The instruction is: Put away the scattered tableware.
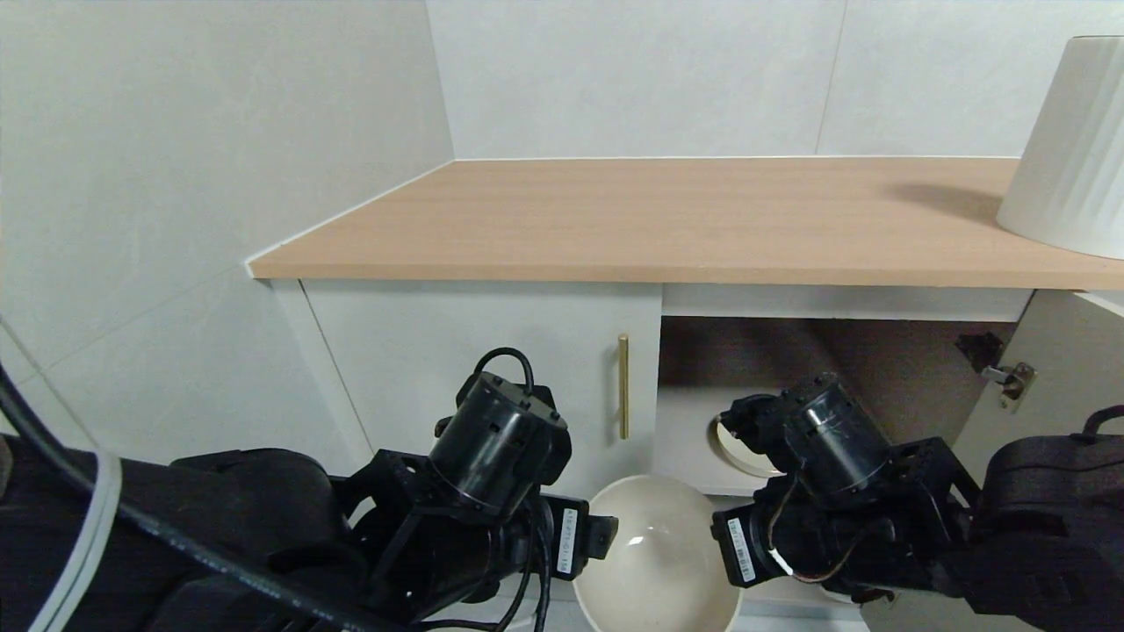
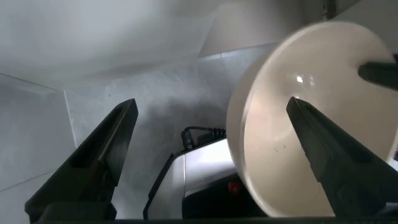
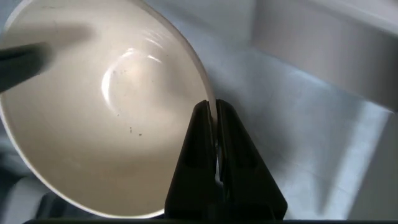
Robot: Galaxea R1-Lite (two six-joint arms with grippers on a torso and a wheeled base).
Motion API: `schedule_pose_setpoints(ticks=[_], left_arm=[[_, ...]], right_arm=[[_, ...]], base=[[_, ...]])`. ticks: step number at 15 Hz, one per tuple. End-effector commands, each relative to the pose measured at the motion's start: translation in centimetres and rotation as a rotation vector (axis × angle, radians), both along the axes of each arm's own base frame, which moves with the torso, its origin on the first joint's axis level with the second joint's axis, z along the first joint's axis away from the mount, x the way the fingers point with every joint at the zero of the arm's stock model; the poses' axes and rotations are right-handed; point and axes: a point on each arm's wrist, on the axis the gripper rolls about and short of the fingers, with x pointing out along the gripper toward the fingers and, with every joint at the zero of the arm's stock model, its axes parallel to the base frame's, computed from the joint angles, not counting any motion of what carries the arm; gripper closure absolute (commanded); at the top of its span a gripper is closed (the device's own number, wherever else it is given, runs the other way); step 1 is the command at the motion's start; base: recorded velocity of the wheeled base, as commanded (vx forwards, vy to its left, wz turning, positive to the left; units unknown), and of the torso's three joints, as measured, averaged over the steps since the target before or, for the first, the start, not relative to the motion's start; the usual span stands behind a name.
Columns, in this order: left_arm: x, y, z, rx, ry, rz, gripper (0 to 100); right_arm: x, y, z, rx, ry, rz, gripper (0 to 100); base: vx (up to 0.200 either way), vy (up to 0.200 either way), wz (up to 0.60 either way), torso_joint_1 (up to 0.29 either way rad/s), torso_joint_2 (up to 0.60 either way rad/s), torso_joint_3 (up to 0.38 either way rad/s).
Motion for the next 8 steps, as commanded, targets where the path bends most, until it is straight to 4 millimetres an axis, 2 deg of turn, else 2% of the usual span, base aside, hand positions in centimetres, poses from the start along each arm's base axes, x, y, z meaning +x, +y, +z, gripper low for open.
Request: schedule_pose_setpoints(ticks=[1,3,6,8], left_arm=[[0.0,0.0,0.0,-0.002,-0.001,0.001,0],[-0.1,0.1,0.4,-0.011,-0.009,0.001,0],[0.0,0.2,0.4,-0.012,-0.011,0.004,0],[-0.1,0.3,0.7,-0.020,-0.016,0.005,0]], right_arm=[[1.0,-0.5,-1.1,-0.047,0.006,-0.060,100],[3.2,-3.1,-1.5,-0.075,-0.004,-0.200,100],[6.4,-6.3,-2.4,-0.021,-0.027,-0.367,100],[8.6,-7.6,-3.6,0.034,-0.049,-0.466,100]], base=[[0.000,0.000,0.00,0.000,0.00,0.000],[0.000,0.000,0.00,0.000,0.00,0.000],[0.000,0.000,0.00,0.000,0.00,0.000],[0.000,0.000,0.00,0.000,0.00,0.000]])
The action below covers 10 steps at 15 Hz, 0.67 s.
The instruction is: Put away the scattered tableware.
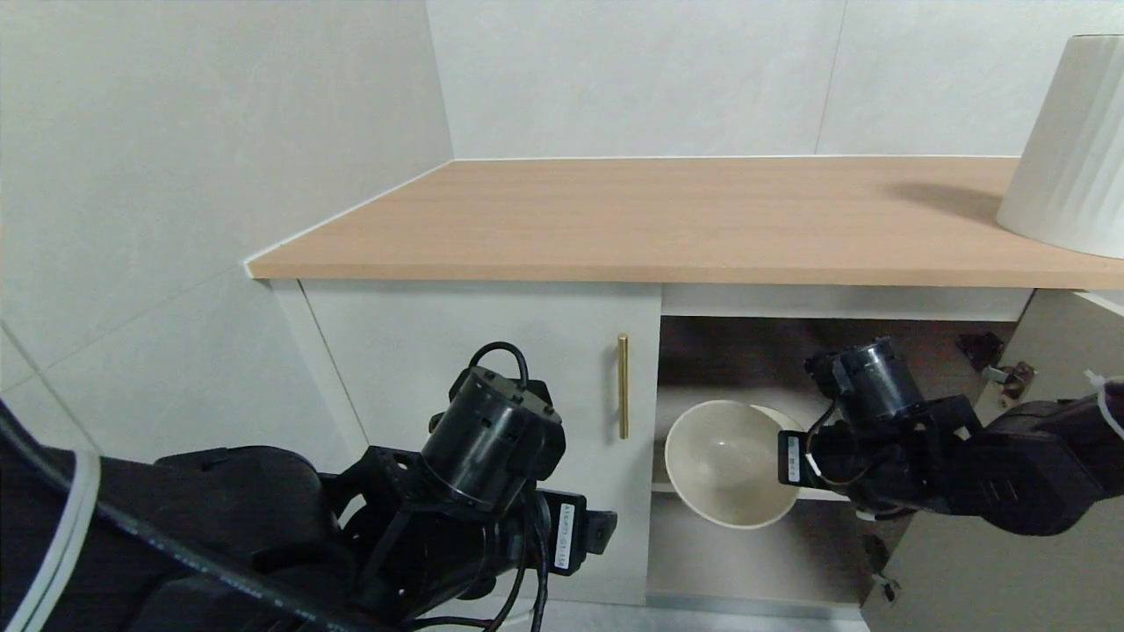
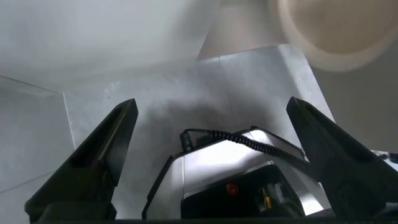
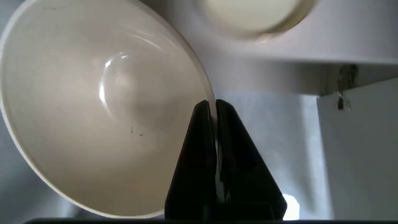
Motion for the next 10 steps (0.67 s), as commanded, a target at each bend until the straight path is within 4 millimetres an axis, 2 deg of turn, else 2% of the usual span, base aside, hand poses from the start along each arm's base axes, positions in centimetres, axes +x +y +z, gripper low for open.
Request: schedule_pose_setpoints(ticks=[1,6,10], left_arm=[[0.0,0.1,0.3,-0.008,-0.007,0.003,0],[0.0,0.2,0.2,-0.007,-0.004,0.008,0],[0.0,0.2,0.2,-0.007,-0.004,0.008,0]], right_arm=[[2.8,-1.8,-2.8,0.026,0.002,-0.101,100],[6.5,-3.6,-5.6,0.105,-0.080,-0.222,100],[8.1,-4.8,-5.2,0.158,-0.111,-0.299,100]], base=[[0.000,0.000,0.00,0.000,0.00,0.000],[0.000,0.000,0.00,0.000,0.00,0.000],[0.000,0.000,0.00,0.000,0.00,0.000]])
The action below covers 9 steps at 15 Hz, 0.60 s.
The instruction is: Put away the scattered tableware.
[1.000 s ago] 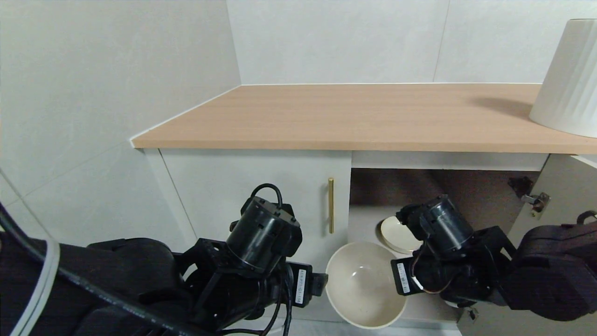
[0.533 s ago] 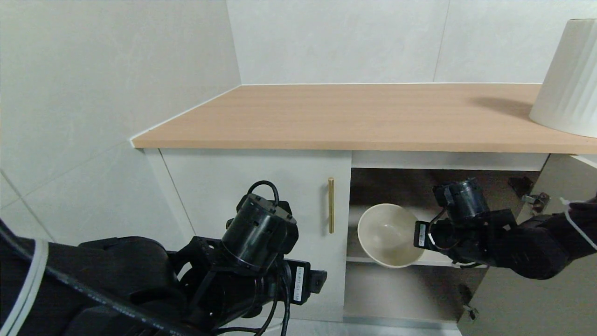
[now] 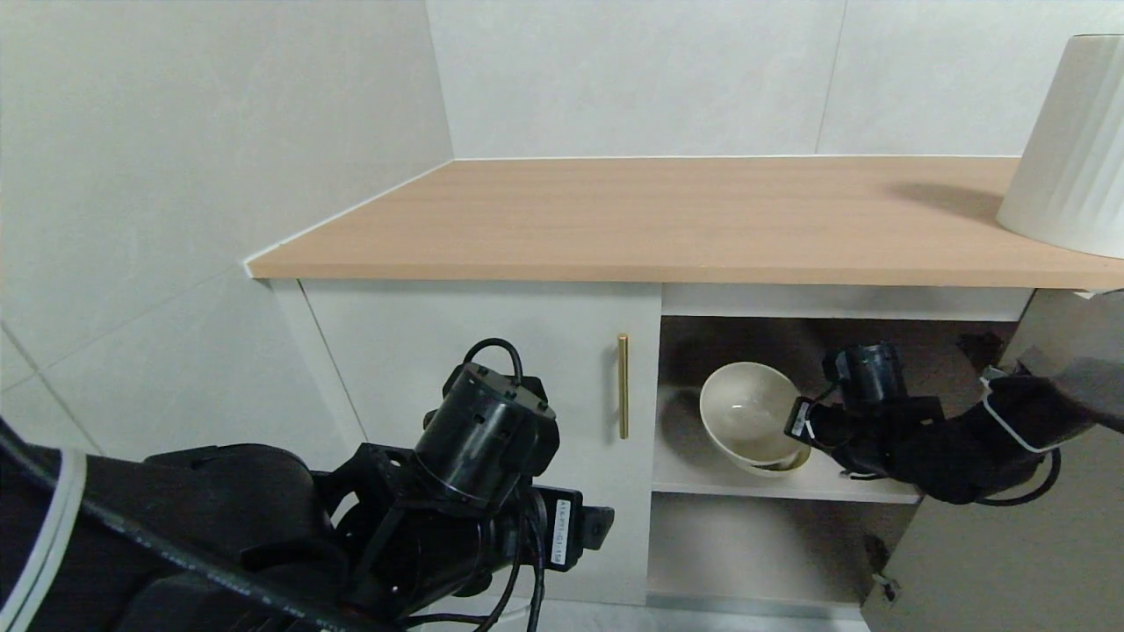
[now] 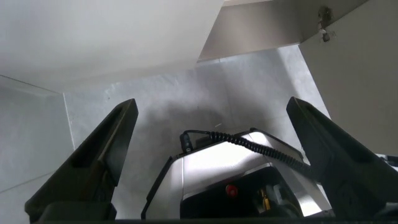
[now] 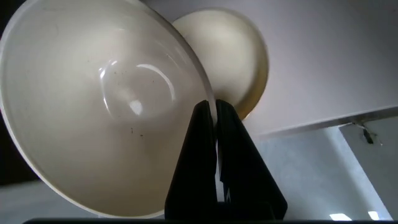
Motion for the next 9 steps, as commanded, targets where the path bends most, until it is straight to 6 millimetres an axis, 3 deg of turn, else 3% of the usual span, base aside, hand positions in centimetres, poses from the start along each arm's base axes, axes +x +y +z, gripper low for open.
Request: schedule_pose_setpoints(ticks=[1,9], left_arm=[[0.0,0.0,0.0,0.000,0.000,0.001,0],[0.1,0.1,0.0,0.001,-0.001,0.004,0]], right_arm=[[0.9,-0.7,-0.6,0.005,0.003,-0.031,100],[2.4,-2.1,-2.5,-0.009,0.032,-0.083,100]], base=[[0.000,0.000,0.00,0.000,0.00,0.000],[0.000,0.000,0.00,0.000,0.00,0.000]])
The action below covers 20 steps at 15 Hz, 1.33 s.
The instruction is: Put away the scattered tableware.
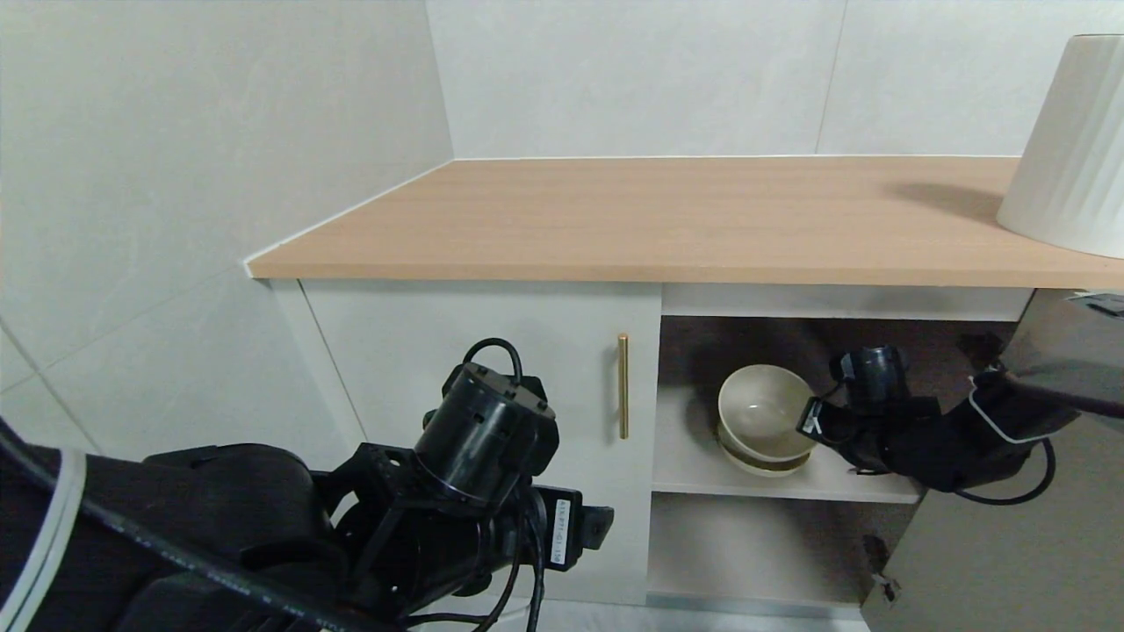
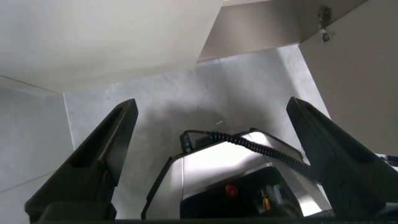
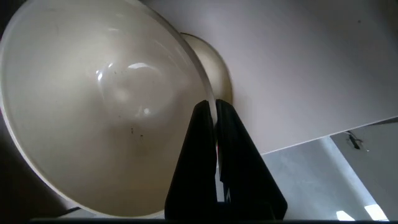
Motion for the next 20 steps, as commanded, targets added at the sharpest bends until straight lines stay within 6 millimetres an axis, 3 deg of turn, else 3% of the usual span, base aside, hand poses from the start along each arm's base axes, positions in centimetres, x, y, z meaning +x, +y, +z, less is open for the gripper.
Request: schedule_pose_setpoints(ticks=[1,11,12,18,20], left_arm=[[0.0,0.0,0.0,0.000,-0.001,0.001,0],[0.0,0.1,0.0,-0.001,-0.002,0.003,0],[0.0,0.1,0.0,-0.001,-0.002,0.003,0],[0.2,0.4,0.4,-0.011,-0.011,0.017,0],[0.1,1.6,2.3,-0.051,-0.061,0.047,0]], right_arm=[[0.4,-0.1,-1.1,-0.004,0.020,-0.003,100],[0.6,0.0,-1.5,-0.005,0.026,-0.002,100],[0.6,0.0,-1.5,-0.005,0.025,-0.002,0],[0.4,0.0,-1.1,-0.002,0.021,0.001,0],[-1.1,0.1,1.2,-0.002,-0.004,0.017,0]], base=[[0.000,0.000,0.00,0.000,0.00,0.000],[0.000,0.000,0.00,0.000,0.00,0.000],[0.000,0.000,0.00,0.000,0.00,0.000],[0.000,0.000,0.00,0.000,0.00,0.000],[0.000,0.000,0.00,0.000,0.00,0.000]])
